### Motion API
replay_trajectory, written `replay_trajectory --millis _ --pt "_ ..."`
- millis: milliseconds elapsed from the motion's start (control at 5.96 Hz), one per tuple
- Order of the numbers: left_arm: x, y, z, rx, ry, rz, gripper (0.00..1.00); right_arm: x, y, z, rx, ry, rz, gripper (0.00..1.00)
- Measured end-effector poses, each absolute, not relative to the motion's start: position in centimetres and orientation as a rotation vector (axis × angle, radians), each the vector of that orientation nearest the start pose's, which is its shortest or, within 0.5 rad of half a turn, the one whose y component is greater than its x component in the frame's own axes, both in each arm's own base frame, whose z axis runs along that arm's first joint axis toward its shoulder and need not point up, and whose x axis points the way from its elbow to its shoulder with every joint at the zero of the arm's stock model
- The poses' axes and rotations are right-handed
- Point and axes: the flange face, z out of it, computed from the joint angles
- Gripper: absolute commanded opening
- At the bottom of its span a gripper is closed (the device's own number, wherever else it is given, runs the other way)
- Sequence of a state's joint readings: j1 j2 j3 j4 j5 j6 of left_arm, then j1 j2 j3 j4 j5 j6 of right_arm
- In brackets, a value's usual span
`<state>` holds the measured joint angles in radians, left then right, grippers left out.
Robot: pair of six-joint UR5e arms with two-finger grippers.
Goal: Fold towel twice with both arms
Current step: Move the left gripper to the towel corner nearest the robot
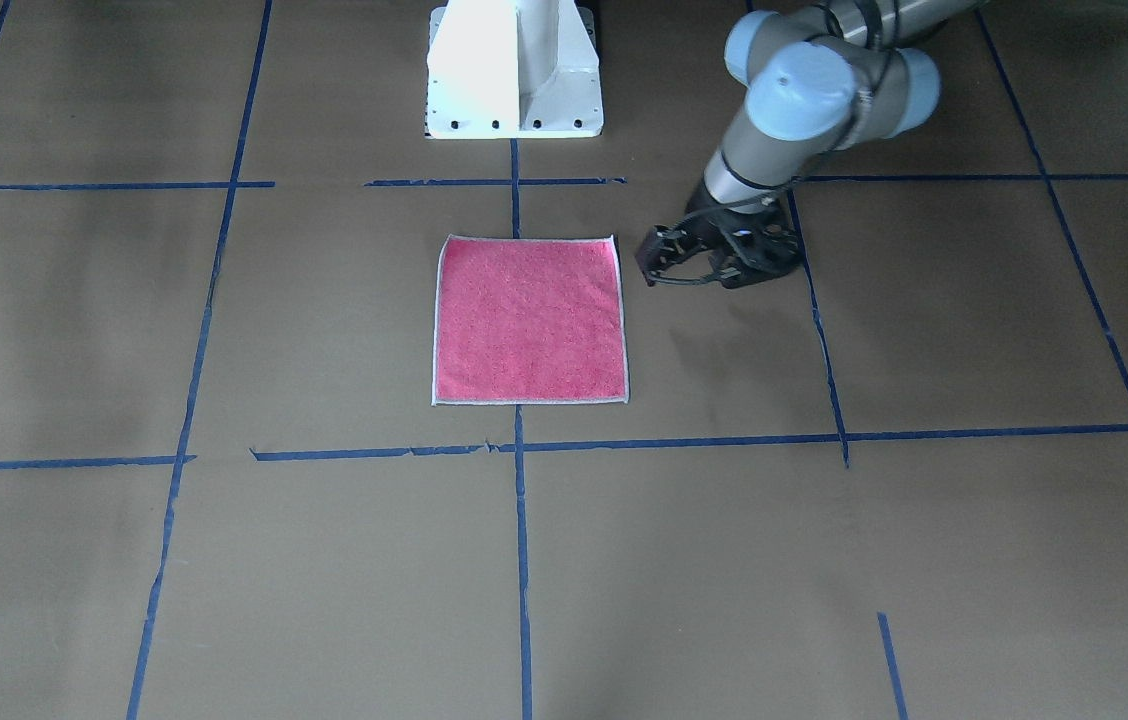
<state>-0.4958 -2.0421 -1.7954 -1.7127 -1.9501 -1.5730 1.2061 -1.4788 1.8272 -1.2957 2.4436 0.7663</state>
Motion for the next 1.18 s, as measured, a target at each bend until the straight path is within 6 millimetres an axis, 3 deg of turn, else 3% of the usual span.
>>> replay_trajectory --millis 336,504,1175 --pt "54.2 -35.3 27.4 -0.147 0.857 -0.308 0.74 -17.5 -49.9 42.2 0.02 -1.028 0.143 1.0" --pt "55.0 -34.8 27.7 -0.144 0.847 -0.309 0.62 -18.4 -49.4 41.3 0.012 -1.032 0.157 1.0" --pt "55.9 -34.1 27.8 -0.146 0.843 -0.3 0.2 -21.0 -48.1 39.8 0.002 -1.026 0.171 1.0"
